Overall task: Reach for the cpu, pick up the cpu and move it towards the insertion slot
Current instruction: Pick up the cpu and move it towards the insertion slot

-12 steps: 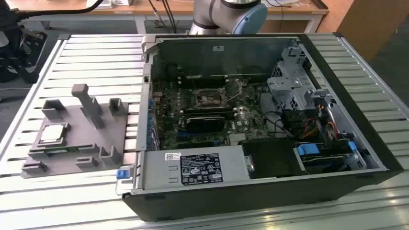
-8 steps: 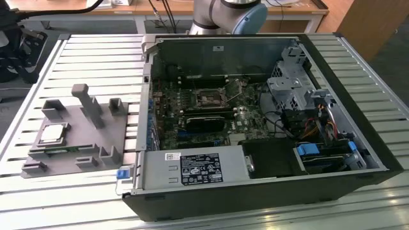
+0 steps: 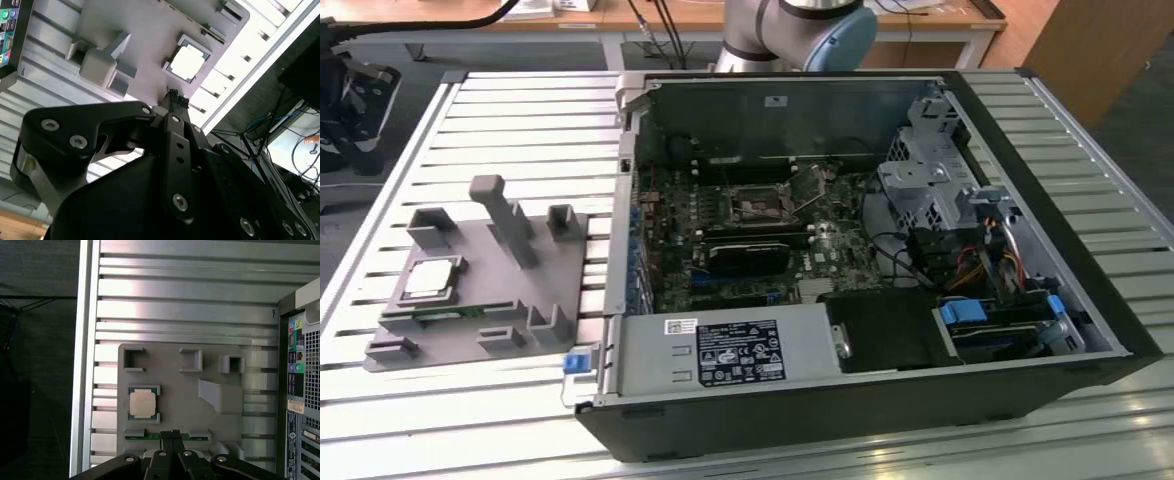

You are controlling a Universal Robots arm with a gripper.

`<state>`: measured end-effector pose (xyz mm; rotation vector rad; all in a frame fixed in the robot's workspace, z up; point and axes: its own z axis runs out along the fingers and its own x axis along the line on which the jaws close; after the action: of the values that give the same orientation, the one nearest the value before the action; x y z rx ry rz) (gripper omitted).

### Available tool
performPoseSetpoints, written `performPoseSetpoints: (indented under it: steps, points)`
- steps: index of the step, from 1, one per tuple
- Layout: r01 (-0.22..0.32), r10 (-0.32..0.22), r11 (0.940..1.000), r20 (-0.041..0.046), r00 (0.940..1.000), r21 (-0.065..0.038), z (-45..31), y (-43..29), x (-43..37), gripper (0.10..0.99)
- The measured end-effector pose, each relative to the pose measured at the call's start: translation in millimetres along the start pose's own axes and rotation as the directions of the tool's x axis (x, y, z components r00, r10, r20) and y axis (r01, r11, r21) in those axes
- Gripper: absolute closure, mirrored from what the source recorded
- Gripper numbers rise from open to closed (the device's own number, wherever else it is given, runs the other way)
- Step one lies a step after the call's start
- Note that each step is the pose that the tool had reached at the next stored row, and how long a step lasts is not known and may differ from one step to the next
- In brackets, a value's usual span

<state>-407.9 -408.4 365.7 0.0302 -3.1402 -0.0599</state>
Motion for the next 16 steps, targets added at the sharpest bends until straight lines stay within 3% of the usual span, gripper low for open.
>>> performPoseSetpoints:
  steps: [4, 8, 9, 10, 13, 14, 16]
  points:
    - [0.0, 0.0, 1.0, 0.0, 1.0, 0.0, 0.2, 0.3, 17.1, 0.98]
    - [0.0, 0.0, 1.0, 0.0001, 1.0, 0.0, 5.2, -1.0, 18.5, 0.973]
    - [0.0, 0.0, 1.0, 0.0001, 1.0, 0.0, 7.0, -1.3, 18.8, 0.918]
    - [0.0, 0.0, 1.0, 0.0001, 1.0, 0.0, 8.8, -1.6, 18.9, 0.918]
    - [0.0, 0.0, 1.0, 0.0, 1.0, 0.0, 14.2, -2.7, 19.5, 0.733]
    - [0.0, 0.0, 1.0, 0.0001, 1.0, 0.0, 16.0, -3.1, 19.7, 0.733]
    - [0.0, 0.0, 1.0, 0.0001, 1.0, 0.0, 19.5, -3.7, 20.0, 0.62]
